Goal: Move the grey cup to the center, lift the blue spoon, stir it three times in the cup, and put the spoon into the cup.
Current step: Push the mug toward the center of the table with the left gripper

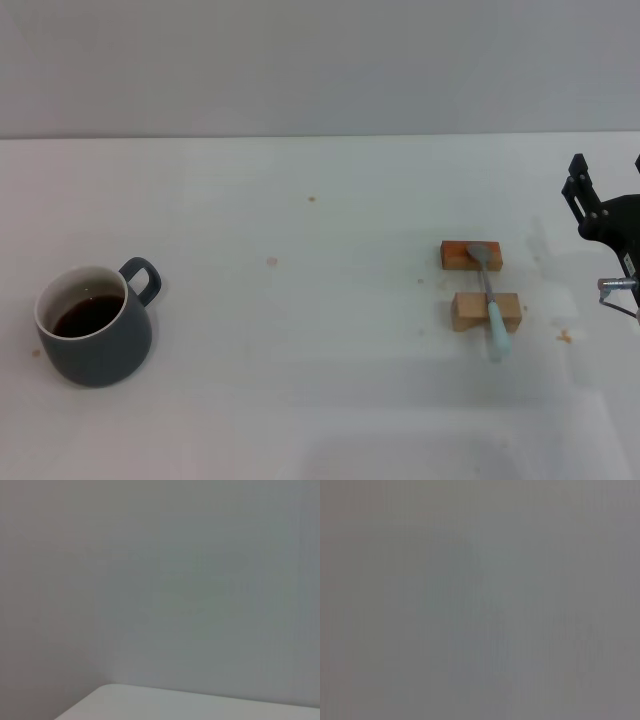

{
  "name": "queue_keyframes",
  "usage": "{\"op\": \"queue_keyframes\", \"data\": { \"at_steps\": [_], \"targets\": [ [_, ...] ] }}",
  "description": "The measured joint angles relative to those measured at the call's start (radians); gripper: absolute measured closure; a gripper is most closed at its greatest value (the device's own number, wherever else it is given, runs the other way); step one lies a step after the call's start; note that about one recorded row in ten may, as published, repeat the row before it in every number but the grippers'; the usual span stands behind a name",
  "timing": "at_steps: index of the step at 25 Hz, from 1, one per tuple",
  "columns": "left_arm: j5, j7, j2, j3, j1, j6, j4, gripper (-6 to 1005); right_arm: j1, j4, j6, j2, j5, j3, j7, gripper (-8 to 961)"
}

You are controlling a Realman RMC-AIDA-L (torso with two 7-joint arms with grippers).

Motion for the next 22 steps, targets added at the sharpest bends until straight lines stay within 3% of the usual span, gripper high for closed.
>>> {"op": "queue_keyframes", "data": {
  "at_steps": [22],
  "targets": [
    [-0.001, 0.004, 0.000, 0.000, 0.000, 0.003, -0.002, 229, 0.000, 0.005, 0.000, -0.002, 0.000, 0.000, 0.000, 214]
  ]
}}
